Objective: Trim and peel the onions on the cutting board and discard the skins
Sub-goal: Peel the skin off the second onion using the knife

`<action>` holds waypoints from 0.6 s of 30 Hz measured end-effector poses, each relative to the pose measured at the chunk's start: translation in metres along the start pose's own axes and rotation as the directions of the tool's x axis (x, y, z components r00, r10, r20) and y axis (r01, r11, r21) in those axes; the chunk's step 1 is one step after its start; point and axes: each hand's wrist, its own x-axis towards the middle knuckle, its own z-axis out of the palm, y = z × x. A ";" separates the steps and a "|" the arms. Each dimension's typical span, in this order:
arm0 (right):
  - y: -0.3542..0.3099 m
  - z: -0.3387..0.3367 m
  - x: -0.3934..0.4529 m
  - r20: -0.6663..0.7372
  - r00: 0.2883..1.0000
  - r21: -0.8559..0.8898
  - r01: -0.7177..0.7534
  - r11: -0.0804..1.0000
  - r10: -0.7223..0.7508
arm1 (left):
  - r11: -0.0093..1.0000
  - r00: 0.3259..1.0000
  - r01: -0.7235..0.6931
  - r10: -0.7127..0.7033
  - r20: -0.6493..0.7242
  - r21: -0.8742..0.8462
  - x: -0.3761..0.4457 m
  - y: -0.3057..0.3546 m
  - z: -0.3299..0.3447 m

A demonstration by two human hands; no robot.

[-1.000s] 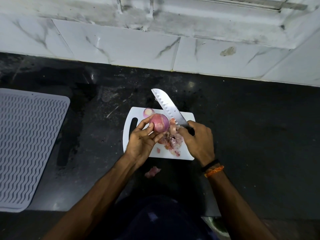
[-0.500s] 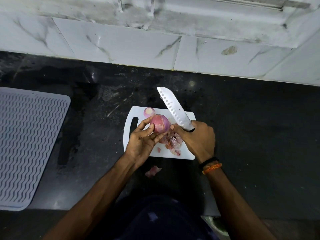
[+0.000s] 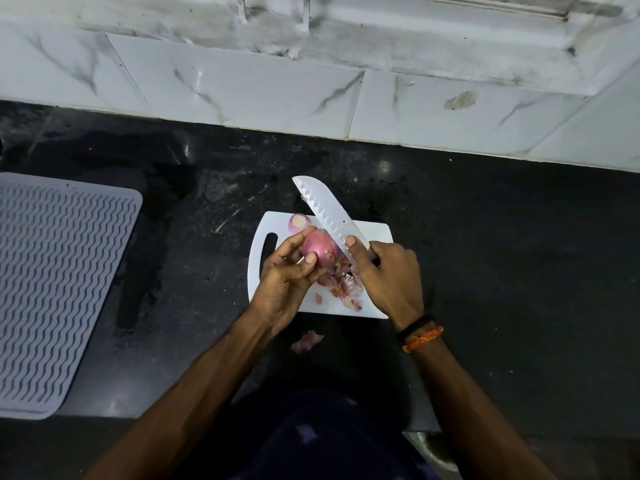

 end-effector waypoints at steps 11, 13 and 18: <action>0.001 -0.004 -0.002 -0.042 0.999 0.053 0.035 0.998 -0.033 | 0.998 1.000 -0.013 0.013 -0.009 0.054 -0.002 -0.002 0.001; 0.001 -0.004 -0.001 -0.051 0.998 0.028 0.024 0.999 -0.023 | 0.999 1.000 -0.013 0.014 -0.014 0.052 -0.002 -0.003 0.002; 0.003 0.002 -0.002 -0.003 0.999 -0.009 0.048 0.999 -0.048 | 0.997 1.000 -0.016 0.016 -0.005 0.079 -0.003 -0.001 0.003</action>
